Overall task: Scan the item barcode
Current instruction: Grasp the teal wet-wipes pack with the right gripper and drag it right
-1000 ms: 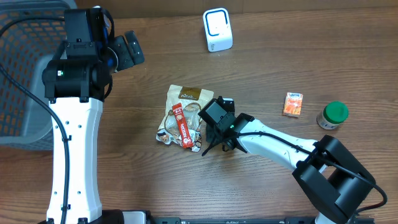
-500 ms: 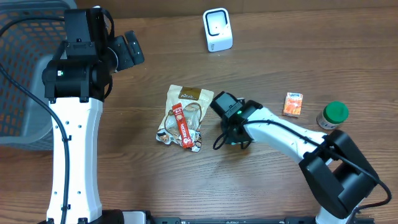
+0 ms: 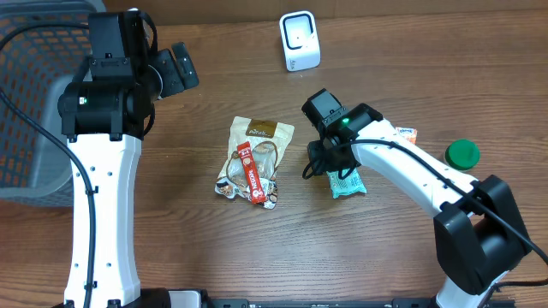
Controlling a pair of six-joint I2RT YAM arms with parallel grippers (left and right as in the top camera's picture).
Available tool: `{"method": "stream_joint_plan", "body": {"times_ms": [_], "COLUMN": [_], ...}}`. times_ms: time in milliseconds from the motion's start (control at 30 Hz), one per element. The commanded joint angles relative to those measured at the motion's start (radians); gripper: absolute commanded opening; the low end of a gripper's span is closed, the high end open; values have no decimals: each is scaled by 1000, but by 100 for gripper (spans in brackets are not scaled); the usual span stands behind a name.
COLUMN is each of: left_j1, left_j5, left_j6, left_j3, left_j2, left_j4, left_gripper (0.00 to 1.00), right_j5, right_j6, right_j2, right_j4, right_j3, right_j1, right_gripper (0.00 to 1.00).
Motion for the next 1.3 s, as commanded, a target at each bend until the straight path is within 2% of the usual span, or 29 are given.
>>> {"method": "stream_joint_plan", "body": {"times_ms": [0,67,233,400,533,700,800,1100,1267], "left_j1": [0,0,0,0,0,0,0,0,0], "left_j5": [-2,-2,-2,-2,-2,-2,-2,-2,-2], "left_j6": [19,19,19,19,19,19,19,19,19], "left_j3": [16,16,16,16,16,16,16,16,16], "left_j2": [-15,-15,-15,-15,-15,-15,-15,-15,-15], "left_j4": [3,4,3,4,3,3,4,3,4], "left_gripper": [99,100,100,100,100,100,100,100,100], "right_j5": [6,17,24,23,24,24,24,24,27], "right_j6": [-1,17,258,670,942,1160,1229,1300,1390], "right_j2": [-29,-28,-28,-28,-28,-28,-28,-28,-28], "right_j4": [-13,-22,-77,-143,-204,-219,-193,-39,26], "right_j3": [6,0,-9,-9,-9,-13,-33,-174,-258], "right_j1": [-6,-7,-23,-38,-38,-32,-23,-21,-21], "right_gripper": [63,70,71,57,57,58,58,55,56]}}
